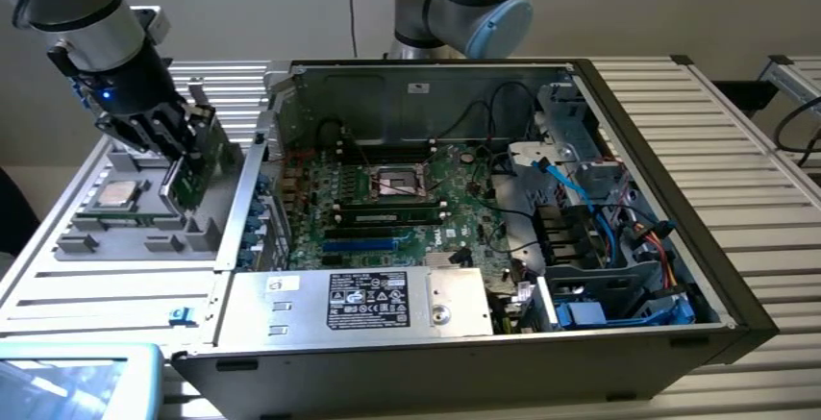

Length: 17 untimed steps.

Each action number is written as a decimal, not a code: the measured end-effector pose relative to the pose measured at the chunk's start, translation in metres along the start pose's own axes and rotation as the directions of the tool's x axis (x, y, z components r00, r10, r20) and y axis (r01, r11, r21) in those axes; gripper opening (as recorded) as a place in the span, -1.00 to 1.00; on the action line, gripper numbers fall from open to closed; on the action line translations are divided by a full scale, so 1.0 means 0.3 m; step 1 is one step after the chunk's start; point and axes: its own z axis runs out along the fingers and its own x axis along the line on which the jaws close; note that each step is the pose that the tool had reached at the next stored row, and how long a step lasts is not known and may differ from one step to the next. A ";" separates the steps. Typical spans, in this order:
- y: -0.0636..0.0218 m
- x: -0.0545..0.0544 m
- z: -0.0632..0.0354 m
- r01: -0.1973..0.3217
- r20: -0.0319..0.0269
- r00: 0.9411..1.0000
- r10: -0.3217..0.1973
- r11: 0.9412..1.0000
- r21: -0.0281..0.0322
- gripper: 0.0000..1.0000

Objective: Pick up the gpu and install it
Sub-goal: 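Pick up the gpu and move the gpu toward the slot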

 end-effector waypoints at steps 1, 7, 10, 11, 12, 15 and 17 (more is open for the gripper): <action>0.001 0.000 -0.010 0.000 -0.002 1.000 0.000 1.000 0.000 -0.44; 0.009 -0.005 -0.099 -0.001 -0.006 1.000 0.001 1.000 0.000 -0.44; 0.012 -0.008 -0.145 -0.001 -0.007 1.000 0.001 1.000 0.000 -0.44; 0.013 -0.009 -0.160 -0.001 -0.007 1.000 0.001 1.000 0.000 -0.44; 0.014 -0.009 -0.175 -0.001 -0.007 1.000 0.001 1.000 0.001 -0.44; 0.017 -0.016 -0.220 -0.002 -0.008 1.000 0.002 1.000 0.001 -0.44; 0.019 -0.021 -0.250 -0.004 -0.010 1.000 0.004 1.000 0.001 -0.44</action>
